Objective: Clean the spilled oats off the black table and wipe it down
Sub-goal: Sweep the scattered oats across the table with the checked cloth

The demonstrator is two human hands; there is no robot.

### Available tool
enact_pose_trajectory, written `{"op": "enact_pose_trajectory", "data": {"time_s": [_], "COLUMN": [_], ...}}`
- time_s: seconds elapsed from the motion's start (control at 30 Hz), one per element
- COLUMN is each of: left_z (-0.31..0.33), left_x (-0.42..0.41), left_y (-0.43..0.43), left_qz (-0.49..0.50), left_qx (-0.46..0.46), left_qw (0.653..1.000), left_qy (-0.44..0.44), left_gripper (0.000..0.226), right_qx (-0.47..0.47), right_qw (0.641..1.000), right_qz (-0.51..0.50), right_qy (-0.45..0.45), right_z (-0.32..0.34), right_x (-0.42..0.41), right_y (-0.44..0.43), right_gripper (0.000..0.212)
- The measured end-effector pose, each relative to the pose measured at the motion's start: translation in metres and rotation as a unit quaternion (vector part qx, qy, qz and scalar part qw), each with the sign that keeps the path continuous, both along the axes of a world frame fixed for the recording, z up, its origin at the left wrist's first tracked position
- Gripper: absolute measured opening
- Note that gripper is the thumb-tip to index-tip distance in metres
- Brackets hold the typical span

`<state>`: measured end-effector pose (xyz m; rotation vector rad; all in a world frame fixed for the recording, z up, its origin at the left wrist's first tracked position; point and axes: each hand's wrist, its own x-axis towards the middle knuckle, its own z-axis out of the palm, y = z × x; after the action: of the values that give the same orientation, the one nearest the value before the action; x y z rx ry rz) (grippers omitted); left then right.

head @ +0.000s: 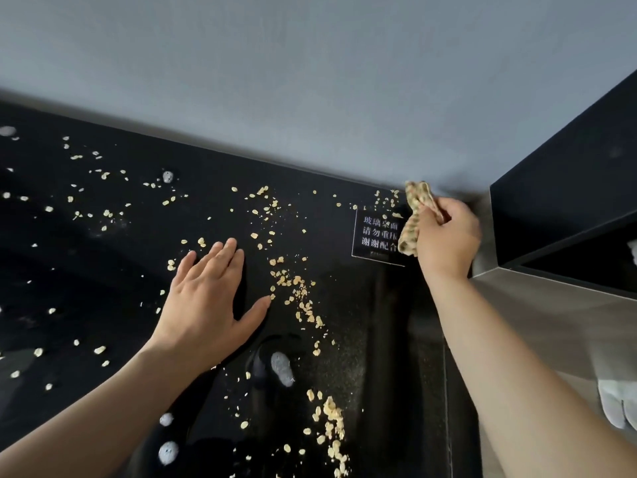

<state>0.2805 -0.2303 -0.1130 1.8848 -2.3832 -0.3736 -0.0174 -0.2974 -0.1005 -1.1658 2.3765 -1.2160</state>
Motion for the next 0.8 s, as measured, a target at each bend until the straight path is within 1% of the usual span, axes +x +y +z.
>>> {"op": "enact_pose_trajectory", "data": {"time_s": [0.13,0.27,0.43,0.57,0.7,0.8], "left_z": [-0.001,0.002,0.007,0.006,0.006,0.006], "left_x": [0.000,0.000,0.002,0.000,-0.001,0.000], "left_y": [0.000,-0.003,-0.004,-0.004,-0.002,-0.002], "left_qz": [-0.003,-0.011,-0.015,-0.015,-0.012,-0.011], "left_qx": [0.001,0.005,0.021,0.025,0.026,0.031], "left_qw": [1.000,1.000,0.999,0.999,0.999,0.998], "left_qy": [-0.008,-0.021,-0.032,-0.037,-0.039,-0.045], "left_gripper": [0.087,0.086,0.084,0.083,0.084,0.085], "right_qx": [0.040,0.065,0.084,0.084,0.058,0.024], "right_qw": [0.999,0.996,0.992,0.990,0.991,0.987], "right_qz": [-0.009,-0.009,0.024,0.048,0.096,0.156], "right_qy": [0.017,0.057,0.093,0.098,0.078,0.028], "right_z": [-0.013,-0.016,-0.015,-0.015,-0.014,-0.016], "right_x": [0.003,0.015,0.017,0.019,0.042,0.061], "right_y": [-0.011,-0.022,-0.033,-0.037,-0.039,-0.041], "right_gripper": [0.022,0.027,0.027,0.027,0.026,0.024]}}
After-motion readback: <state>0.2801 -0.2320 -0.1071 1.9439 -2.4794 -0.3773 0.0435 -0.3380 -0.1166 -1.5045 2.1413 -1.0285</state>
